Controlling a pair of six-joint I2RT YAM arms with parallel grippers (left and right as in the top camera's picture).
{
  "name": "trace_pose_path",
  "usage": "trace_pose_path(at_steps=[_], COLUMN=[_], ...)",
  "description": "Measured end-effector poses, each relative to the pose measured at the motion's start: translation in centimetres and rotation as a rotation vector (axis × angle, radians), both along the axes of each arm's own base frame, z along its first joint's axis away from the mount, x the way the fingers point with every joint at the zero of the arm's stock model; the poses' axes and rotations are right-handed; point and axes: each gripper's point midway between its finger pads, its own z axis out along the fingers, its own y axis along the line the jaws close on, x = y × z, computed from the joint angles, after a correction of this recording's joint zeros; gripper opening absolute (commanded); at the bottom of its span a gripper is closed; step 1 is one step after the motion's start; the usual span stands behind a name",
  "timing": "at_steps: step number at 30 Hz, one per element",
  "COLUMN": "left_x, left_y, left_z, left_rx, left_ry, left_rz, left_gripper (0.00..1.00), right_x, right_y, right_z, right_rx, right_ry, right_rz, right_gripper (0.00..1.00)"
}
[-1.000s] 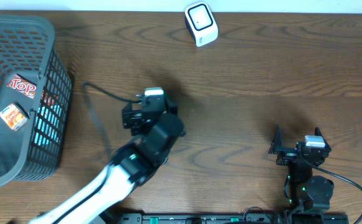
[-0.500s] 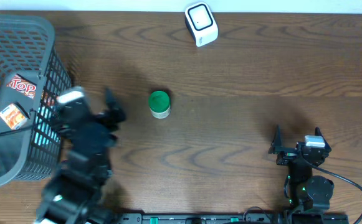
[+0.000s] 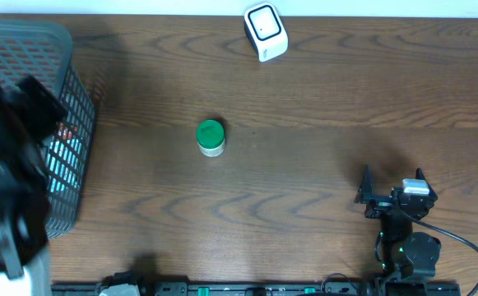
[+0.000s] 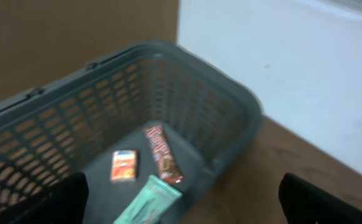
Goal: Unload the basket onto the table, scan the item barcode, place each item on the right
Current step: 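Reach the left gripper back into the basket to the Kleenex pack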
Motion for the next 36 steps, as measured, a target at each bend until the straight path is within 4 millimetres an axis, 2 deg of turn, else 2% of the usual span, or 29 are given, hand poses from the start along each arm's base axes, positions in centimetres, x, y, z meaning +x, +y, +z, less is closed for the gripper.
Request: trace_pose_path(at_steps=[3,8,12,15,19,28,36], left_x=[1.2,2.7,2.7,2.6,3.1,4.7,5.5], left_y=[2.6,7.8,11.1,12.8,14.0,14.8,15.3], left_z=[-1.7,-7.1,-10.6,-12.8,-15.5,-22.4,-26.9], left_rx=[-0.054,-0.156,-0.219,-0.26,-0.295,-0.373,-0.426], left_ry=[0.097,0.251,0.339,0.387,0.452,0.628,0.709], left_rz=[0.07,0.211,0.3,0.348,0.37,0.371,0.399], left_gripper=[0.98,0.98,0.98,0.98,0.98,0.98,0.98], right_x=[0.0,0.0,0.0,0.0,0.0,0.0,0.0], right_y=[0.0,0.0,0.0,0.0,0.0,0.0,0.0], right_z=[0.0,0.0,0.0,0.0,0.0,0.0,0.0], right_rx=[0.0,0.0,0.0,0.0,0.0,0.0,0.0], right_ry=[0.0,0.0,0.0,0.0,0.0,0.0,0.0], right_rz=[0.0,0.0,0.0,0.0,0.0,0.0,0.0], right_gripper=[0.99,0.99,0.99,0.99,0.99,0.99,0.99])
